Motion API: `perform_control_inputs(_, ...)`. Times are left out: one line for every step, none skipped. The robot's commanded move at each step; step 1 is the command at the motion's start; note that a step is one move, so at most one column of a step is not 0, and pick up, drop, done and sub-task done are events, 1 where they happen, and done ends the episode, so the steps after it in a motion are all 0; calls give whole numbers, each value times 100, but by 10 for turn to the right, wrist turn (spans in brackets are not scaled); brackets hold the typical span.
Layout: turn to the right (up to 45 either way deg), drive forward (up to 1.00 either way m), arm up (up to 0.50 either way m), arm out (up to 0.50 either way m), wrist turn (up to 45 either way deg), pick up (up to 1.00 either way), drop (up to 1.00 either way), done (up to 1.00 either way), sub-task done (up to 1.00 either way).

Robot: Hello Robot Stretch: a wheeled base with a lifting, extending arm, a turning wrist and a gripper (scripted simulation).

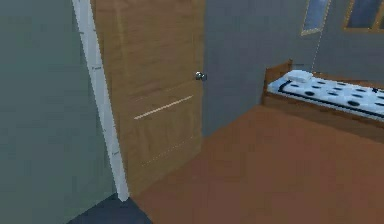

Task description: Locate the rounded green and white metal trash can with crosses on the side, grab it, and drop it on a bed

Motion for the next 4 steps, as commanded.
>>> perform_control_inputs(0,35,0,0,0,0,0,0,0)
perform_control_inputs(450,0,0,0,0,0,0,0,0)
perform_control_inputs(450,0,0,0,0,0,0,0,0)
perform_control_inputs(330,0,0,0,0,0,0,0,0)
